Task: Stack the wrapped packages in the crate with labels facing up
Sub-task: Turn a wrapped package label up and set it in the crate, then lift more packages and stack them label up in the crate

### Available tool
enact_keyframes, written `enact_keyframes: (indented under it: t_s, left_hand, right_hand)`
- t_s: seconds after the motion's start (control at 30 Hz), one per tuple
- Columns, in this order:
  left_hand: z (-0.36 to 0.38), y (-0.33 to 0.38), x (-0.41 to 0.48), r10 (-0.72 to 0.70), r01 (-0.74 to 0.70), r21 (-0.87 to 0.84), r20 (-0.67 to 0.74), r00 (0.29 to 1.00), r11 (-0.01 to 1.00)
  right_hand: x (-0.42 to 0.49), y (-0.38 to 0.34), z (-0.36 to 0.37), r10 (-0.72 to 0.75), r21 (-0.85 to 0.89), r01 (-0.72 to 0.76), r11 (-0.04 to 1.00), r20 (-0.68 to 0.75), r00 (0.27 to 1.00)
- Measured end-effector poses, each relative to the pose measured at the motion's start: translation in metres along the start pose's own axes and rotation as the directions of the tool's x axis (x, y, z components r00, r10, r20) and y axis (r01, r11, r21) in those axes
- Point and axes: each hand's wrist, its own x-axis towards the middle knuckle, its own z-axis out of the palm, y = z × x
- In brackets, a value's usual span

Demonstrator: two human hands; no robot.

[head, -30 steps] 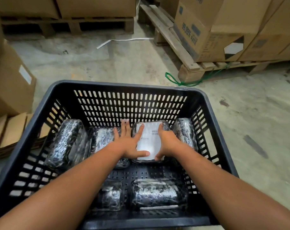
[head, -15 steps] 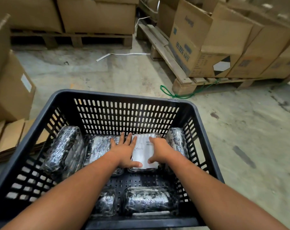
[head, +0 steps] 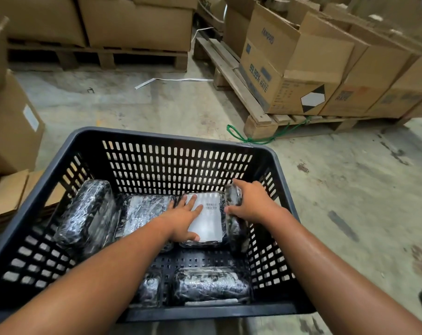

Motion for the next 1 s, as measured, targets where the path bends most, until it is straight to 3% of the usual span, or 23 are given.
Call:
enact_keyframes:
  t_s: [0.13, 0.27, 0.33, 0.43, 0.57, 0.63, 0.7, 0.8, 0.9, 1.0]
  left_hand:
    - [0.001, -0.001, 0.002, 0.003, -0.003, -0.003, 0.005, 1.000, 1.000]
    - [-0.003, 0.000, 0.000, 0.007, -0.007, -0.013, 0.022, 1.000, 1.000]
    - [-0.011, 0.002, -0.004, 0.054, -0.051, -0.096, 0.029, 0.998, 0.994]
    - [-0.032, 0.009, -0.014, 0.131, -0.158, -0.324, -0.101, 0.986, 0.933]
    - [-0.061, 0.025, -0.034, 0.177, -0.321, -0.450, -0.333, 0.926, 0.833]
    - [-0.070, 0.035, -0.045, 0.166, -0.358, -0.520, -0.378, 0.911, 0.775]
    - [-0.076, 0.046, -0.055, 0.154, -0.394, -0.553, -0.430, 0.890, 0.734]
    - [-0.086, 0.060, -0.066, 0.159, -0.456, -0.474, -0.542, 0.825, 0.753]
    - [-0.098, 0.060, -0.077, 0.139, -0.490, -0.405, -0.644, 0.752, 0.772]
    - [-0.114, 0.045, -0.094, 0.003, -0.541, -0.548, -0.701, 0.714, 0.638]
  right_hand:
    - [0.002, 0.007, 0.012, -0.013, 0.134, 0.005, 0.991, 0.057, 0.998]
    - [0.007, 0.003, 0.015, -0.013, 0.183, 0.010, 0.983, 0.011, 1.000]
    - [0.006, 0.001, 0.011, -0.001, 0.216, 0.001, 0.976, -0.003, 1.000]
    - [0.005, 0.002, 0.001, -0.007, 0.236, 0.014, 0.972, -0.033, 0.999]
    - [-0.002, 0.003, -0.026, 0.001, 0.306, 0.034, 0.951, -0.113, 0.994]
    - [-0.006, 0.002, -0.041, 0.044, 0.494, 0.030, 0.869, -0.138, 0.989]
    - [-0.007, -0.002, -0.052, 0.059, 0.708, 0.027, 0.706, -0.097, 0.994]
    - [-0.011, -0.014, -0.065, 0.027, 0.843, 0.009, 0.538, -0.028, 0.999]
    - [-0.018, -0.027, -0.074, -0.039, 0.882, 0.027, 0.471, -0.010, 0.999]
    - [-0.029, -0.035, -0.083, -0.135, 0.894, 0.041, 0.446, 0.021, 0.991]
